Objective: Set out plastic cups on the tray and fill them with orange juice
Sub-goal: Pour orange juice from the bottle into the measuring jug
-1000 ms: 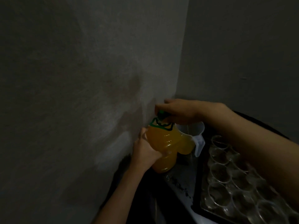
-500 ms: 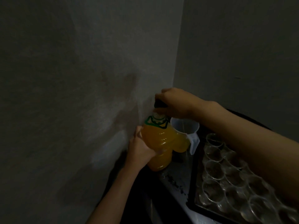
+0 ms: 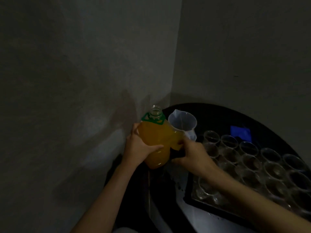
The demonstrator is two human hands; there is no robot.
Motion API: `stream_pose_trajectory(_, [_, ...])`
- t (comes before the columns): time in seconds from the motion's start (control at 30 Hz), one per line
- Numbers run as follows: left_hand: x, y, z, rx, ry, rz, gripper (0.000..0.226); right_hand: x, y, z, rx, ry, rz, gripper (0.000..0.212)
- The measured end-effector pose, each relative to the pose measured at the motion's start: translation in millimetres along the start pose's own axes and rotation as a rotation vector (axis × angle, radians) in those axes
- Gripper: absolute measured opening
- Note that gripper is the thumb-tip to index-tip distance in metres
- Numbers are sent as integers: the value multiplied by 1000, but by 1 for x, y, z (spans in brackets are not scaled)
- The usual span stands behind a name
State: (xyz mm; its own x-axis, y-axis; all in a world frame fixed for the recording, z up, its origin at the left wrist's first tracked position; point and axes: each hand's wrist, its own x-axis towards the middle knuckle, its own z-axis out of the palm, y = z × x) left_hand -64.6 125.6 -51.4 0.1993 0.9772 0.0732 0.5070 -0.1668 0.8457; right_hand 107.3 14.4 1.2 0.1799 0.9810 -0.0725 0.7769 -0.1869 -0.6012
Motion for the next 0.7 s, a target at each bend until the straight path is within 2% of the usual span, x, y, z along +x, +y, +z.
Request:
stream_pose_trajectory(0.07, [0, 0, 1, -6, 21, 12, 123, -8, -1, 24, -81, -30, -46, 32])
stream_pose_trajectory(0.13, [0, -2, 2, -7, 32, 21, 118, -15, -2, 51, -163, -25, -12, 33])
stream_pose_trajectory(0.33, [3, -4, 0, -9, -17, 8, 126, -39, 2, 129, -99, -49, 188, 34])
stream_pose_trajectory(0.43, [1, -2, 0, -16, -33, 0, 123, -40, 11, 158, -154, -22, 203, 30])
stream_pose_trajectory(0.47, [1, -3, 0, -8, -31, 1, 122, -41, 14, 166, -216, 23, 192, 32])
stream_pose_trajectory(0.6, [4, -7, 3, 5, -29, 15, 120, -42, 36, 187, -388, 144, 150, 63])
stream_pose_trajectory(0.7, [4, -8, 3, 6, -35, 18, 121, -41, 49, 193, -453, 181, 126, 67])
